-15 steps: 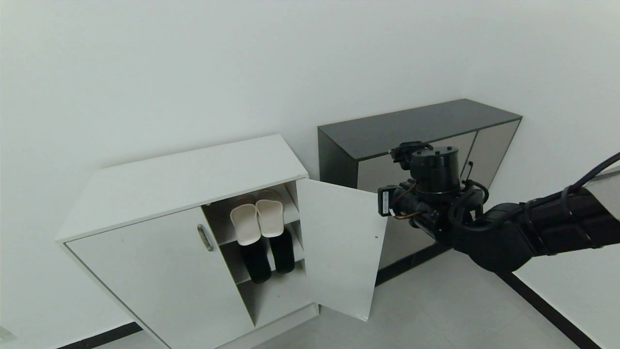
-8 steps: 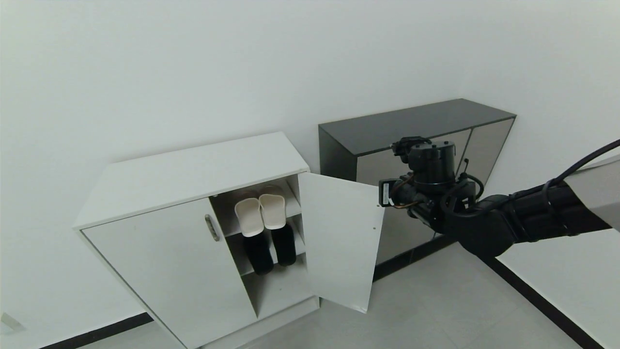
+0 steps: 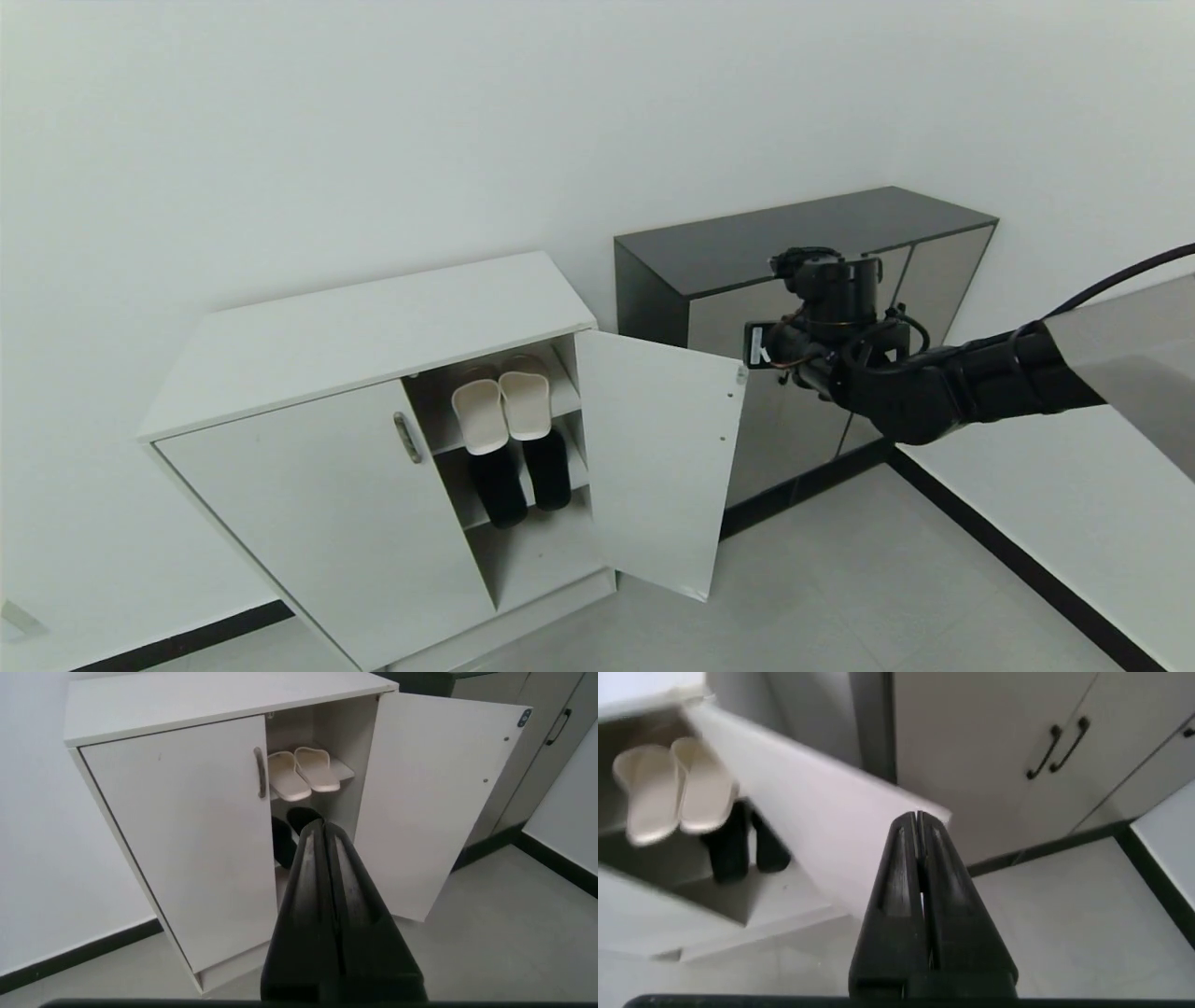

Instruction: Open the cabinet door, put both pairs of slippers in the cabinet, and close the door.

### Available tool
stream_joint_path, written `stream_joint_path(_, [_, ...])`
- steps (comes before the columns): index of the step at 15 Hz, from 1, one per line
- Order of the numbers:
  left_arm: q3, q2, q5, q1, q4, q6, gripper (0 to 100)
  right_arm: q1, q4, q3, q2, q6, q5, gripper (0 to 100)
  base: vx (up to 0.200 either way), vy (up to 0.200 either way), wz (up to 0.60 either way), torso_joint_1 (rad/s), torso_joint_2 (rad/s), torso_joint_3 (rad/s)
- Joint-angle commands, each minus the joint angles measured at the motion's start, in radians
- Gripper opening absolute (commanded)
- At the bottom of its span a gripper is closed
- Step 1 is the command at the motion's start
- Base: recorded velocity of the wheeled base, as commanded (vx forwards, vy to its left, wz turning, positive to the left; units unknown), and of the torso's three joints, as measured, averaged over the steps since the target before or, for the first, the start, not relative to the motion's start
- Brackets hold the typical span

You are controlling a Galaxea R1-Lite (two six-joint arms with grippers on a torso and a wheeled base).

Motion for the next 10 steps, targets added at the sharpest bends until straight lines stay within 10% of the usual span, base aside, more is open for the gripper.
stream_joint_path(1, [0.000,0.001,0.000,0.000,0.000,-0.002,0,-0.027,0.017,-0.078,0.070,0.000,0.007,0,0.000,0.000,0.00,0.000,0.00,0.000])
stream_joint_path(10, [0.000,0.001,0.000,0.000,0.000,0.000,0,-0.079,0.068,-0.307,0.245,0.013,0.062,0,0.000,0.000,0.00,0.000,0.00,0.000])
